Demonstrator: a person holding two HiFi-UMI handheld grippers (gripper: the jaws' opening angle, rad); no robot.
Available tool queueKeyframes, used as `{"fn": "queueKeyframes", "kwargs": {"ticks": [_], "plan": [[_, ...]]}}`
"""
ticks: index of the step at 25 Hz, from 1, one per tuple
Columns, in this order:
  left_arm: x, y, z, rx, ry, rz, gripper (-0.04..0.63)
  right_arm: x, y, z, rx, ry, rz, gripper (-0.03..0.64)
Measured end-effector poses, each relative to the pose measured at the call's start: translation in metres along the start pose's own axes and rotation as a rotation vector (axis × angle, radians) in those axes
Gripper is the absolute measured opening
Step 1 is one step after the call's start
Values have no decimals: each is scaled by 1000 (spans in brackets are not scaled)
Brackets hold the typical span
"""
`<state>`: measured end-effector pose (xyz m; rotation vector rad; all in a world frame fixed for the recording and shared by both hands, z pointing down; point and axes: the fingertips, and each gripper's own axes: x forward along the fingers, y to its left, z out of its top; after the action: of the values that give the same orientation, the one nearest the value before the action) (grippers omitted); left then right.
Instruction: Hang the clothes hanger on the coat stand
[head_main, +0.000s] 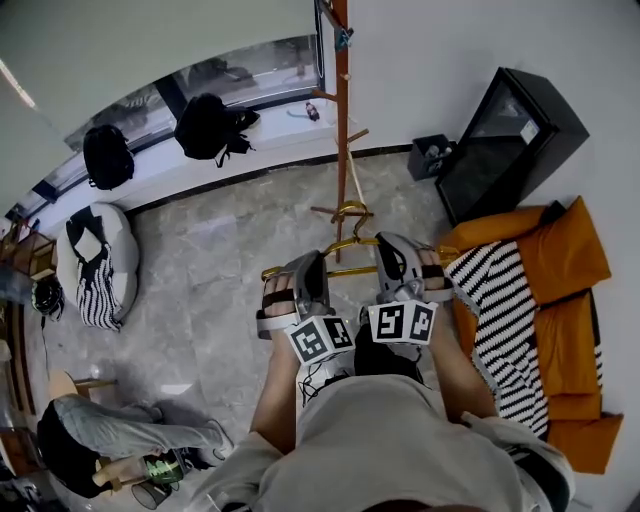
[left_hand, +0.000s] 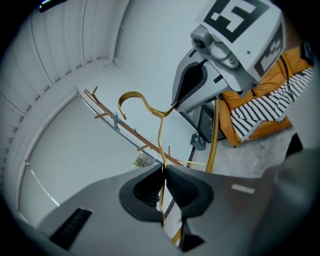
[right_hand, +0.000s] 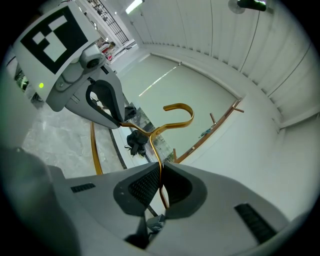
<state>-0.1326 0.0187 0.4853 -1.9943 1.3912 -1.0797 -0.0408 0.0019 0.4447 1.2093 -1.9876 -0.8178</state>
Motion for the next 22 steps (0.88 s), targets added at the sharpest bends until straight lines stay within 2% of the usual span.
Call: {"fn": "queueKeyframes", "kwargs": {"ticks": [16, 22], "plan": [[152, 71, 48, -3, 33, 74, 31, 143, -102, -34, -3, -78, -14, 14], [195, 85, 58, 30, 57, 103, 31, 182, -122, -49, 11, -110, 0, 14]]}}
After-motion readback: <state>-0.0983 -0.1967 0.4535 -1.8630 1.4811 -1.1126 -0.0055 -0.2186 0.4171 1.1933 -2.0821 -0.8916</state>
